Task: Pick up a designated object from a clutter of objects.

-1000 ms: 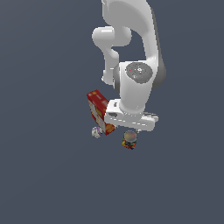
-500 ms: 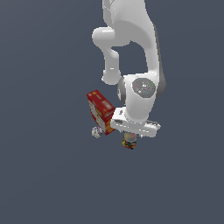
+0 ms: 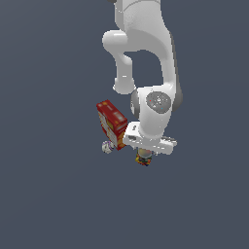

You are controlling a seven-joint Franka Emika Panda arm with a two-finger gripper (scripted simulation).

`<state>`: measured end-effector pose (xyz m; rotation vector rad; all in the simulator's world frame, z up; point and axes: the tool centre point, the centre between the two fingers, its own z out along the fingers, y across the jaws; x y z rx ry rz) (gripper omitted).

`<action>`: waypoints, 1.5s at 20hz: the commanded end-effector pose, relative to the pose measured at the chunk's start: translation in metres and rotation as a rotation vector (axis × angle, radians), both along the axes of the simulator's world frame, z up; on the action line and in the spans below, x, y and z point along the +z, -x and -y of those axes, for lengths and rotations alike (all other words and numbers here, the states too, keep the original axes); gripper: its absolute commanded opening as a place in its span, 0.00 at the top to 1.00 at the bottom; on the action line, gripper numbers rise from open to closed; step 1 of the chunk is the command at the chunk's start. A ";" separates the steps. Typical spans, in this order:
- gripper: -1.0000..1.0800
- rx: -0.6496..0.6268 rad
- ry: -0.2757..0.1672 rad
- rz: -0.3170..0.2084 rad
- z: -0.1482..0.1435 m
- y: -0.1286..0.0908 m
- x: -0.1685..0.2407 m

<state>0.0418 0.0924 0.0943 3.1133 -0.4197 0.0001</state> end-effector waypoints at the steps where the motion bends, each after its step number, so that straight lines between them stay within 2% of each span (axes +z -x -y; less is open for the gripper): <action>1: 0.04 -0.001 0.000 -0.001 0.000 0.001 -0.013; 10: 0.04 -0.002 0.000 0.000 0.000 0.000 -0.036; 11: 1.00 -0.002 0.000 0.000 0.000 0.000 -0.036; 23: 1.00 -0.001 0.000 0.000 -0.001 0.000 -0.034; 30: 1.00 -0.001 0.000 0.000 0.000 -0.002 -0.010</action>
